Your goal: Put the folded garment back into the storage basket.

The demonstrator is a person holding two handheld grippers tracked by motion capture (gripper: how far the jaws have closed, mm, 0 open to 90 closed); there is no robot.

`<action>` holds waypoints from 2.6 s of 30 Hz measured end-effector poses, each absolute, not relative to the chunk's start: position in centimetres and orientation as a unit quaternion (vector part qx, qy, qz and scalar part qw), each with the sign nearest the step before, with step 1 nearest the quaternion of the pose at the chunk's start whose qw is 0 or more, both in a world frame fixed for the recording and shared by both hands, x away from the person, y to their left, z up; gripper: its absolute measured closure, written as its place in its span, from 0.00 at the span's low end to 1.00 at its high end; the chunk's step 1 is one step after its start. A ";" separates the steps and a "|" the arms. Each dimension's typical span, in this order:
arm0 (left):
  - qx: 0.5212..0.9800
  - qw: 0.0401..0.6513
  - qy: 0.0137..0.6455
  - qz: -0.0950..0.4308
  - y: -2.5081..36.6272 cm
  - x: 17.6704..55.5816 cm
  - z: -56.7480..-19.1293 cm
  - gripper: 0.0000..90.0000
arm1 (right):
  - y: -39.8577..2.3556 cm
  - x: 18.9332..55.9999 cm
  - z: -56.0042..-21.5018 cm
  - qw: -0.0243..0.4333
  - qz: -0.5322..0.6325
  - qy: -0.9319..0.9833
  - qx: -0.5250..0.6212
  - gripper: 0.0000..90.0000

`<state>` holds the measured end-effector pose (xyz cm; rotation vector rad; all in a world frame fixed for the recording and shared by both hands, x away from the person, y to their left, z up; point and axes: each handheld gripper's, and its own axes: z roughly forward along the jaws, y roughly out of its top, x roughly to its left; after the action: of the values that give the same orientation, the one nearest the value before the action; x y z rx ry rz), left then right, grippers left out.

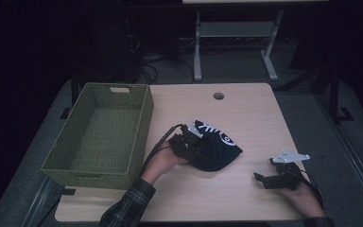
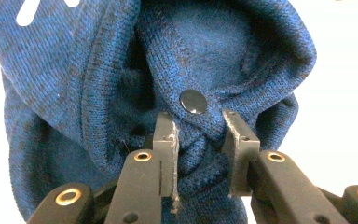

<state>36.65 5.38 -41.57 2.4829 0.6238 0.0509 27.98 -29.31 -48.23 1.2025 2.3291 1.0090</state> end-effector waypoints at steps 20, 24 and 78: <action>0.924 0.307 0.225 0.020 5.9 36.8 -36.8 0.78 | -29.3 28.0 -48.2 0.165 0.354 0.817 0.423 0.12; 0.924 0.309 0.225 0.025 5.9 37.0 -35.9 0.78 | -29.3 28.0 -48.2 0.165 0.354 0.817 0.424 0.12; 0.874 0.339 0.320 0.139 19.7 37.5 -22.9 0.78 | -29.3 27.9 -48.2 0.165 0.354 0.815 0.428 0.13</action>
<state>37.48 19.66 -22.94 2.2749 0.8320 0.3621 27.94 -29.28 -48.21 1.2180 2.3224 1.0095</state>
